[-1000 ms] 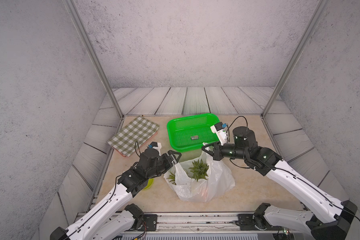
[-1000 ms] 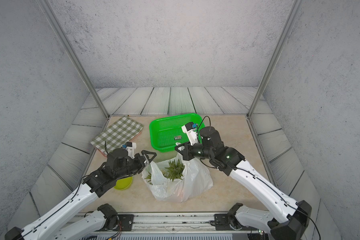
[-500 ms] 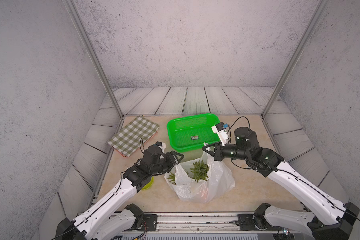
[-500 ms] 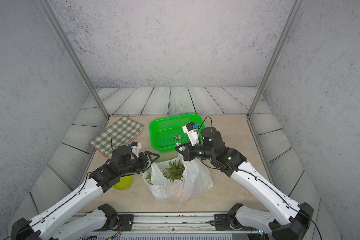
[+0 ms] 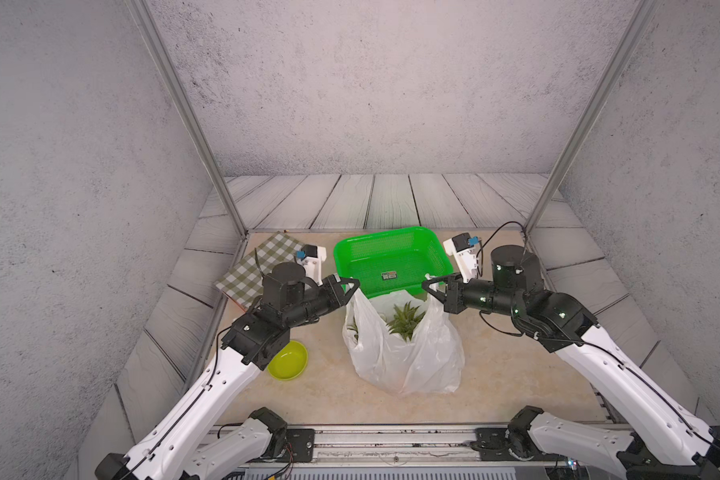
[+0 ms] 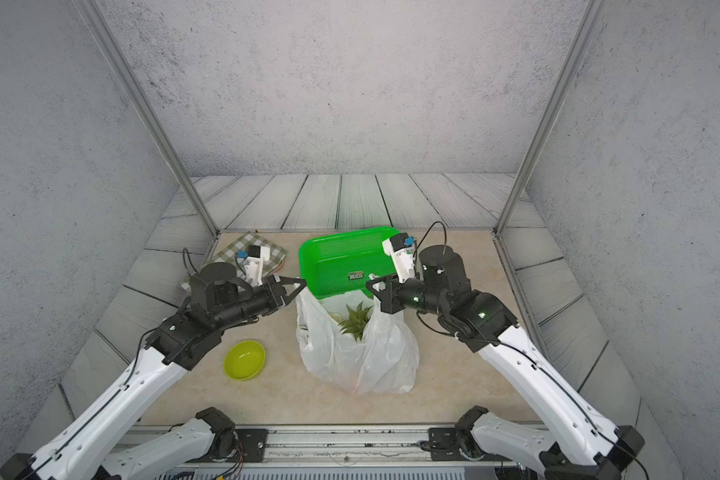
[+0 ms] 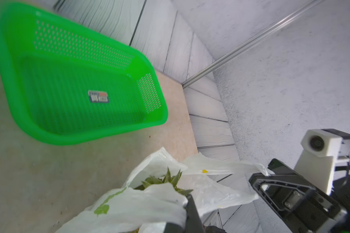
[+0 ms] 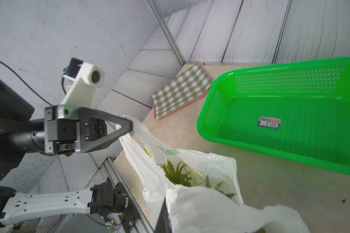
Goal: Place the pineapple into a plastic bag & tie a knot
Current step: Adjust the plastic bag at the center of the board.
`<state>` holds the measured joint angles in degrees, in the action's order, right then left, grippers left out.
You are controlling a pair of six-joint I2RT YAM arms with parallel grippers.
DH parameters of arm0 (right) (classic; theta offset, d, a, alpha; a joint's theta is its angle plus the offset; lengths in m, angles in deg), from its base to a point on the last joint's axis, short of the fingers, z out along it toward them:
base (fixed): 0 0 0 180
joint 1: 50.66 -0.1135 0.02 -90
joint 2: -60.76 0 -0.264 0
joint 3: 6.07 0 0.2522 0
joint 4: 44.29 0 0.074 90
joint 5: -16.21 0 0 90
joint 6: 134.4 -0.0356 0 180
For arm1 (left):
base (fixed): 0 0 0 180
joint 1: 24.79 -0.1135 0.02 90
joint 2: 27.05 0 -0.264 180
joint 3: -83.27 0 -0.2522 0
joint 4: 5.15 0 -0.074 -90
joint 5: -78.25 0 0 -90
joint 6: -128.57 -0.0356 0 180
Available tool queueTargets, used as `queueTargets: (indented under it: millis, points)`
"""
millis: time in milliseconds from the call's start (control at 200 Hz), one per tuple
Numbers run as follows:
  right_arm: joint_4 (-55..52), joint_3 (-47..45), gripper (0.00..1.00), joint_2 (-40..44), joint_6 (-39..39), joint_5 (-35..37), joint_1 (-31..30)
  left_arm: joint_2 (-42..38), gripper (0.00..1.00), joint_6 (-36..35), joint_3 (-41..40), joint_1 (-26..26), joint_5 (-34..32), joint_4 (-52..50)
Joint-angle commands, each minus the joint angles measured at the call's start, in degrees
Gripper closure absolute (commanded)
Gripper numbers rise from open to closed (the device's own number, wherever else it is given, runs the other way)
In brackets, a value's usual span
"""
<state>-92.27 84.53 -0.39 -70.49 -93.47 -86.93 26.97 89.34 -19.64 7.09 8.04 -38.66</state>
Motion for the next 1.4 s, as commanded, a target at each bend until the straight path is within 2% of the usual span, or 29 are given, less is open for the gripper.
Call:
queueTargets:
  millis: [0,100,240,325,565,776,1141,1396]
  points:
    - [-4.5,8.6,1.0,2.1,2.2,4.9,1.7,-2.4,1.0,-9.5,10.0,-0.6,-2.0,-4.9]
    - [-10.8,16.8,1.0,0.4,2.6,9.8,3.5,-2.8,1.0,-14.1,17.0,-0.6,-4.4,-9.8]
    - [-18.1,25.4,1.0,-2.4,2.7,16.1,5.9,-3.8,1.0,-18.6,22.3,-0.6,-7.9,-13.1]
    - [-19.4,27.4,1.0,-3.3,3.0,16.3,6.3,-3.7,1.0,-20.6,24.3,-0.6,-9.4,-15.0]
    - [-20.5,29.2,1.0,-4.0,3.3,14.2,6.5,-1.7,1.0,-23.2,26.8,-0.6,-8.6,-16.9]
    - [-19.8,26.4,1.0,-3.2,2.8,11.9,6.5,0.3,1.0,-23.5,26.3,-0.6,-3.1,-15.7]
    - [-19.2,24.2,1.0,-2.3,2.6,9.5,6.5,3.9,1.0,-24.0,28.8,-0.8,-1.6,-16.3]
    - [-19.8,26.1,1.0,-3.9,3.6,8.0,6.5,9.0,1.0,-24.9,31.3,-1.5,0.0,-15.2]
